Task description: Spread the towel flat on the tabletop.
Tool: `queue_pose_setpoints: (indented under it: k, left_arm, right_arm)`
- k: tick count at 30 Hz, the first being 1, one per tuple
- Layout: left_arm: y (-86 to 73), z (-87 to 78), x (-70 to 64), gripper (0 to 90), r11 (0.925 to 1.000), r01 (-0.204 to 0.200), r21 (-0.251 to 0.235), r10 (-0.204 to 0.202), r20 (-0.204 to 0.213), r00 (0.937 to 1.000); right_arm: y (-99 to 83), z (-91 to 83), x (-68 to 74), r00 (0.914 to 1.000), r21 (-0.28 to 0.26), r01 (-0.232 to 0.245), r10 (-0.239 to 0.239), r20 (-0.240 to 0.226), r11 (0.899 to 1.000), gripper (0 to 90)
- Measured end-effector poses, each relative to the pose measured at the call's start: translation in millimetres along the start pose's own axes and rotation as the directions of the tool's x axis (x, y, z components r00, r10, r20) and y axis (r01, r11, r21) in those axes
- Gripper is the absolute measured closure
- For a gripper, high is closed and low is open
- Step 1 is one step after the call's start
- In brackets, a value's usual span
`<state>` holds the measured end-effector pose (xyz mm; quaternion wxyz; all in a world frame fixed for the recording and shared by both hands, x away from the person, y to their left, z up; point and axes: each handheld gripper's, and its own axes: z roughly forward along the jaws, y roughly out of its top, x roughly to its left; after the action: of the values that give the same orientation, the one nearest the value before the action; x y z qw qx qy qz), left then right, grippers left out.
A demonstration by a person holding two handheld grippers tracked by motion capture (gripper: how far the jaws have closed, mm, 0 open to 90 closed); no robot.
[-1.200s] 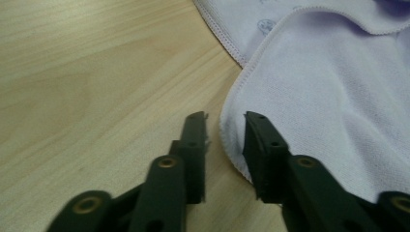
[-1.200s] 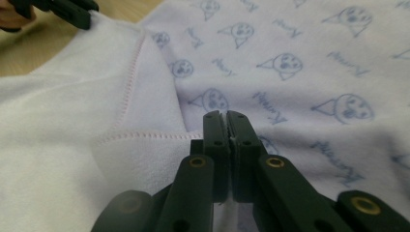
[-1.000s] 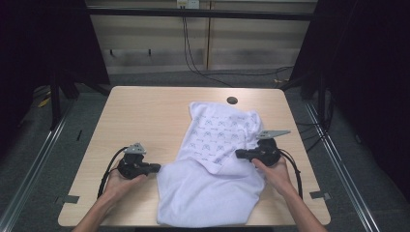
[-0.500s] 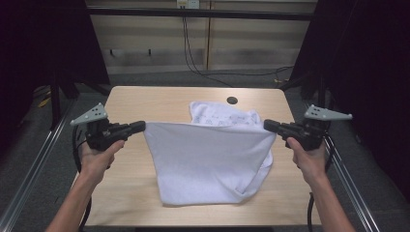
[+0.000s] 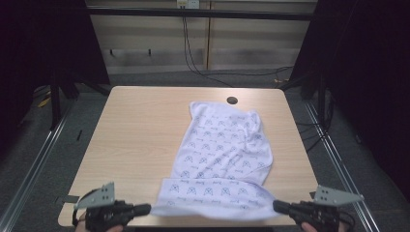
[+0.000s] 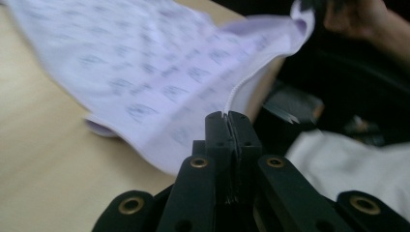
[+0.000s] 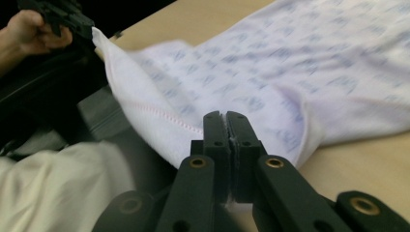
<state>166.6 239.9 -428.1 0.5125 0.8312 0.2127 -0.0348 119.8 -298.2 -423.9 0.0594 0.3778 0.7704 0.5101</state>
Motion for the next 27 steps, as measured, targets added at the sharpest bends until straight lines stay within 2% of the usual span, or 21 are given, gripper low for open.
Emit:
queue_pose_setpoints:
  k: [3, 5, 7, 8, 9, 11, 12, 13, 14, 15, 16, 17, 18, 19, 20, 21, 22, 23, 24, 25, 27]
  left_arm:
    - [-8.9, -11.0, -11.7, 87.0, 0.9978, 0.008, -0.066, -0.005, 0.051, 0.9987]
    - [-11.5, -17.2, -13.1, 80.2, 0.992, 0.011, -0.126, -0.001, 0.075, 0.9972]
    - [-11.1, -21.9, -10.9, 76.4, 0.9871, 0.01, -0.16, 0.006, 0.1, 0.9949]
    - [-10.3, -23.3, -8.7, 74.7, 0.9848, 0.007, -0.174, 0.011, 0.103, 0.9947]
    - [-9.2, -23.4, -5.6, 73.5, 0.9845, 0.001, -0.175, 0.014, 0.081, 0.9967]
    - [-5.0, -16.8, 6.3, 71.8, 0.9881, 0.01, -0.153, -0.005, 0.035, 0.9994]
    - [-1.8, -10.2, 16.1, 71.1, 0.9904, 0.026, -0.136, -0.023, 0.025, 0.9994]
    - [2.3, -1.5, 27.8, 70.5, 0.9937, 0.034, -0.107, -0.034, -0.005, 0.9994]
    - [5.1, 5.4, 37.2, 67.8, 0.9948, 0.037, -0.094, -0.041, -0.034, 0.9986]
    - [10.8, 18.7, 53.2, 66.9, 0.9953, 0.058, -0.078, -0.062, -0.052, 0.9967]
    - [16.7, 30.6, 67.4, 67.0, 0.9971, 0.064, -0.04, -0.066, -0.049, 0.9966]
    - [22.5, 42.1, 78.9, 67.1, 0.9975, 0.065, -0.026, -0.067, -0.091, 0.9936]
    - [28.6, 53.5, 91.9, 69.4, 0.9966, 0.082, -0.013, -0.083, -0.098, 0.9917]
    - [36.9, 68.6, 106.8, 70.5, 0.9944, 0.102, 0.027, -0.1, -0.089, 0.9911]
    - [41.3, 76.8, 113.4, 70.9, 0.9957, 0.083, 0.042, -0.077, -0.125, 0.9892]
    - [45.8, 87.2, 121.7, 72.7, 0.9951, 0.091, 0.038, -0.085, -0.141, 0.9864]
    - [49.2, 98.2, 129.7, 73.7, 0.9923, 0.117, 0.04, -0.112, -0.107, 0.9879]
    - [51.3, 110.0, 133.9, 73.5, 0.9913, 0.114, 0.065, -0.108, -0.101, 0.9891]
    - [52.0, 121.9, 135.1, 73.4, 0.9902, 0.086, 0.11, -0.073, -0.12, 0.9901]
    - [50.3, 135.6, 136.7, 73.1, 0.984, 0.068, 0.165, -0.05, -0.113, 0.9924]
    - [44.9, 148.4, 136.1, 72.5, 0.9763, 0.066, 0.206, -0.042, -0.118, 0.9921]
  right_arm:
    - [-8.7, -14.2, 25.4, 0.9998, 0.025, 0.014, -0.014, -0.015, 1.0, 86.6]
    - [-13.1, -24.0, 37.7, 0.9997, 0.022, 0.025, -0.025, -0.008, 0.999, 82.9]
    - [-12.5, -30.9, 42.1, 0.9991, 0.007, 0.042, -0.042, 0.009, 0.999, 79.1]
    - [-10.8, -32.3, 40.0, 0.9993, -0.012, 0.035, -0.035, -0.01, 0.999, 76.7]
    - [-8.5, -32.6, 37.4, 0.9995, -0.016, 0.028, -0.028, -0.014, 0.999, 74.5]
    - [-4.2, -26.5, 29.5, 0.9992, 0.01, 0.037, -0.038, 0.015, 0.999, 73.8]
    - [-2.3, -20.0, 24.2, 0.998, 0.013, 0.053, -0.054, 0.032, 0.998, 73.1]
    - [0.0, -11.4, 17.7, 0.9971, 0.016, 0.057, -0.058, 0.05, 0.998, 72.6]
    - [2.6, -0.1, 9.3, 0.998, 0.024, 0.055, -0.055, 0.03, 0.998, 72.1]
    - [4.7, 9.3, 3.6, 0.9985, 0.027, 0.049, -0.05, 0.024, 0.998, 71.3]
    - [8.8, 27.2, -6.1, 0.9978, 0.043, 0.057, -0.058, 0.032, 0.997, 69.9]
    - [12.6, 42.2, -14.9, 0.998, 0.072, 0.051, -0.054, 0.033, 0.996, 69.8]
    - [16.4, 57.1, -23.5, 0.9986, 0.088, 0.04, -0.043, 0.03, 0.995, 68.1]
    - [20.7, 71.4, -30.2, 0.9985, 0.121, 0.038, -0.043, 0.035, 0.992, 67.8]
    - [26.4, 87.9, -36.5, 0.998, 0.16, 0.051, -0.056, 0.03, 0.986, 67.6]
    - [29.7, 96.9, -40.0, 0.9978, 0.171, 0.053, -0.059, 0.03, 0.984, 66.5]
    - [34.0, 107.7, -44.3, 0.9978, 0.182, 0.051, -0.058, 0.034, 0.982, 65.9]
    - [37.8, 117.4, -47.4, 0.9981, 0.19, 0.051, -0.057, 0.023, 0.98, 65.7]
    - [40.8, 126.1, -49.2, 0.998, 0.204, 0.054, -0.06, 0.023, 0.978, 64.7]
    - [42.7, 134.2, -50.3, 0.9971, 0.221, 0.059, -0.068, 0.033, 0.974, 63.5]
    - [42.7, 147.4, -52.4, 0.9981, 0.257, 0.051, -0.058, 0.022, 0.965, 63.3]
